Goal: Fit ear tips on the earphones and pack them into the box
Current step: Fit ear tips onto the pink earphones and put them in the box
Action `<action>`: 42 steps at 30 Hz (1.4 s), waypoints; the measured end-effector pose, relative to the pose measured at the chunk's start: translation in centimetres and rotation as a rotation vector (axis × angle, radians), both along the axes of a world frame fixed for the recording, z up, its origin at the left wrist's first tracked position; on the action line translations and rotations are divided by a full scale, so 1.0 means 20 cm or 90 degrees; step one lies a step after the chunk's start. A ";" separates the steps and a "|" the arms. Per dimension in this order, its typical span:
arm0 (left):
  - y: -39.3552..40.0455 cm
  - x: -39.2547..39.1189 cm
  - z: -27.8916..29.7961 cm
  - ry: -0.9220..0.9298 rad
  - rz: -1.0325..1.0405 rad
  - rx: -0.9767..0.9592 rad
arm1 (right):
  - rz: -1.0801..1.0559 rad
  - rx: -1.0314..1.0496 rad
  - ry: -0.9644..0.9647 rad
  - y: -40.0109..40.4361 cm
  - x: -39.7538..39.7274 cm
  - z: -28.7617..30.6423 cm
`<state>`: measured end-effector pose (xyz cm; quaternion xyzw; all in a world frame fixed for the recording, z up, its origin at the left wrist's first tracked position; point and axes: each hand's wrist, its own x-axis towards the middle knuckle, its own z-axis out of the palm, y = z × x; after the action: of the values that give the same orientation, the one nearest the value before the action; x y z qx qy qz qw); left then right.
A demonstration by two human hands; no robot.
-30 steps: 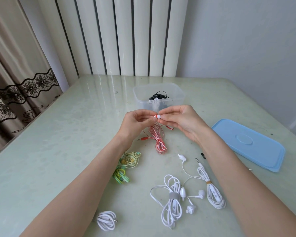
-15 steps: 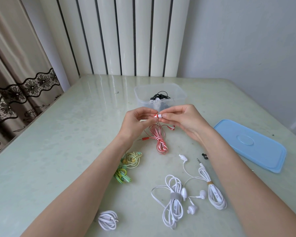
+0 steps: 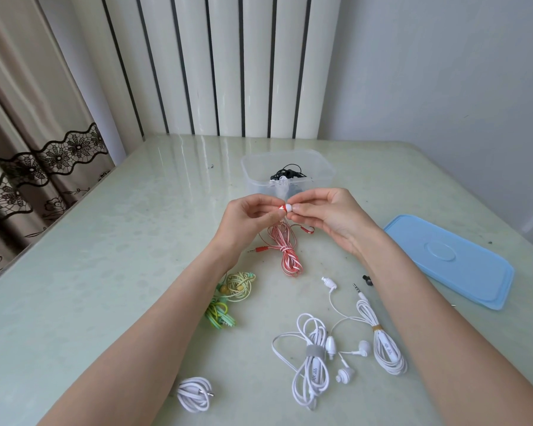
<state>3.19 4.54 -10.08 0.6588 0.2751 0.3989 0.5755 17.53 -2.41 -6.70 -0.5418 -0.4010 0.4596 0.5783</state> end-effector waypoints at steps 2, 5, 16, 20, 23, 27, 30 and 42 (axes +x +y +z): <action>0.01 0.00 0.00 -0.008 0.003 -0.030 | 0.002 0.012 -0.039 0.01 0.00 0.00; 0.01 0.00 0.01 -0.012 0.006 -0.047 | -0.002 0.023 -0.113 0.02 -0.01 0.01; 0.02 0.01 -0.02 0.088 0.019 0.019 | -0.165 -0.031 -0.502 0.09 0.18 0.08; 0.00 0.03 -0.03 0.113 0.003 0.013 | -0.239 -0.135 -0.631 0.13 0.36 0.06; 0.01 0.04 -0.04 0.126 0.019 0.021 | -0.219 -0.209 -0.707 0.16 0.37 0.02; 0.04 0.04 -0.04 0.229 0.082 0.120 | -0.171 -0.241 -0.743 0.22 0.34 0.01; 0.05 0.05 -0.06 0.272 0.098 0.155 | -0.179 -0.258 -0.739 0.25 0.35 -0.04; 0.07 0.03 -0.06 0.243 0.134 0.165 | 0.120 -0.180 -0.936 0.09 0.10 0.00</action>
<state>3.70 6.01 -11.37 0.7582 0.3921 0.3570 0.3793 19.53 -0.60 -6.80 -0.7412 -0.6656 0.0747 0.0450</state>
